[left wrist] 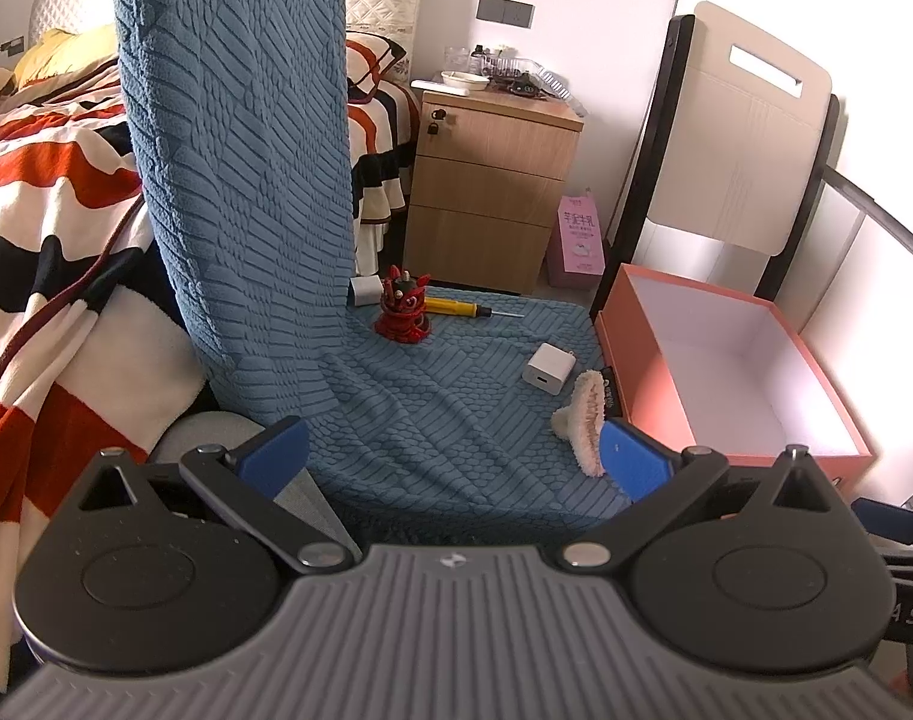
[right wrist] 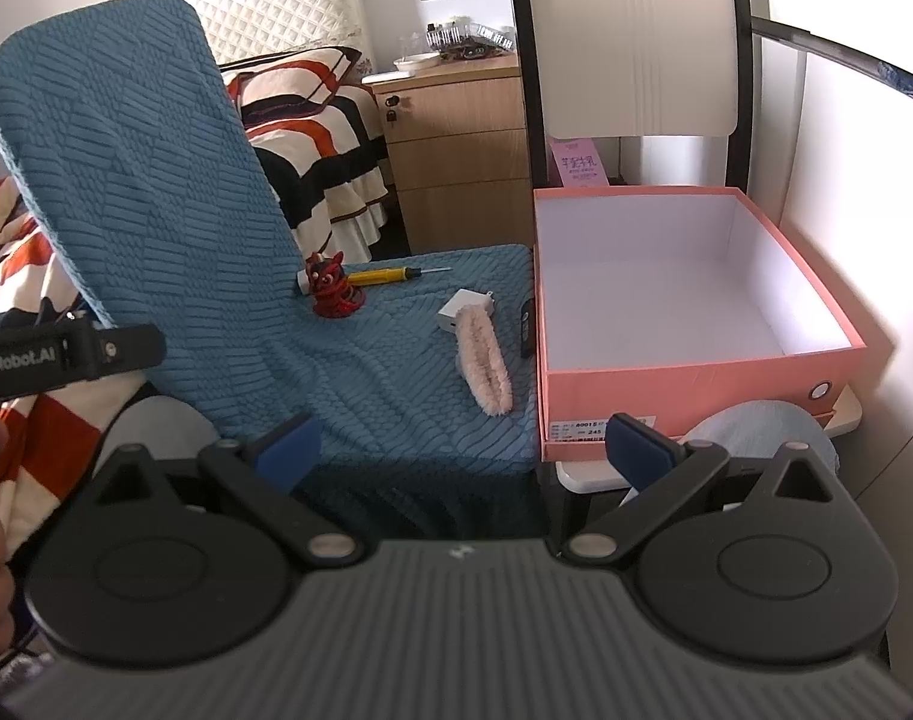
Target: Organize rigid objects
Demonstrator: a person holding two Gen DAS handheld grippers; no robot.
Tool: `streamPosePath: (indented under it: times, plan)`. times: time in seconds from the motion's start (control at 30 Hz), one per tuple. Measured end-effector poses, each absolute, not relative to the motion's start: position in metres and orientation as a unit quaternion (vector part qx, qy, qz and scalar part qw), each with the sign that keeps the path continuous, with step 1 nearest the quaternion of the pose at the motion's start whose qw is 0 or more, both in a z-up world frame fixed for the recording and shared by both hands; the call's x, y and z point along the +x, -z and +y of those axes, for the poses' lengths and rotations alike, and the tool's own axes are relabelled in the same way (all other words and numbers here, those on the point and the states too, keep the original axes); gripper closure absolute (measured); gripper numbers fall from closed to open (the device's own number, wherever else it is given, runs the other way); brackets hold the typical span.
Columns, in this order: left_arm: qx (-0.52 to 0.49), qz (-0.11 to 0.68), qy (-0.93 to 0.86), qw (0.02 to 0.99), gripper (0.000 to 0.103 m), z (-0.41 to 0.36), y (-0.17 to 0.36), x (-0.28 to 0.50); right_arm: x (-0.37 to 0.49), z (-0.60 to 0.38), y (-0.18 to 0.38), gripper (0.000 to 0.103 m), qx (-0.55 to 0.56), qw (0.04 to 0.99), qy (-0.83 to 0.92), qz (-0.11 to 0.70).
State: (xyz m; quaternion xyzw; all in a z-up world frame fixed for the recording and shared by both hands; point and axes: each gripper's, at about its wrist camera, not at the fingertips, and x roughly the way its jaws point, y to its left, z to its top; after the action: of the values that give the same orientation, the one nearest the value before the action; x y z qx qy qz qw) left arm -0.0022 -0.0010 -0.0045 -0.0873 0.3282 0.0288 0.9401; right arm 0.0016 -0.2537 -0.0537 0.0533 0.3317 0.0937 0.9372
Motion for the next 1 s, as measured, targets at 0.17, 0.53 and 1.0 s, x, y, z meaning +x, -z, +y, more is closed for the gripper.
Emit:
streamPosePath:
  times: [0.17, 0.53, 1.0]
  plan:
    - [-0.085, 0.329, -0.027, 0.940, 0.000, -0.002, 0.006, -0.002, 0.003, -0.253, 0.055, 0.000, 0.055, 0.935, -0.095, 0.338]
    - [-0.079, 0.334, -0.028, 0.939, 0.000, -0.003, 0.011, 0.000, 0.005, -0.253, 0.060, 0.000, 0.059, 0.932, -0.103, 0.344]
    - [-0.089, 0.327, -0.027, 0.941, 0.000, 0.003, 0.017, 0.002, 0.007, -0.251, 0.066, 0.000, 0.064, 0.929, -0.104, 0.348]
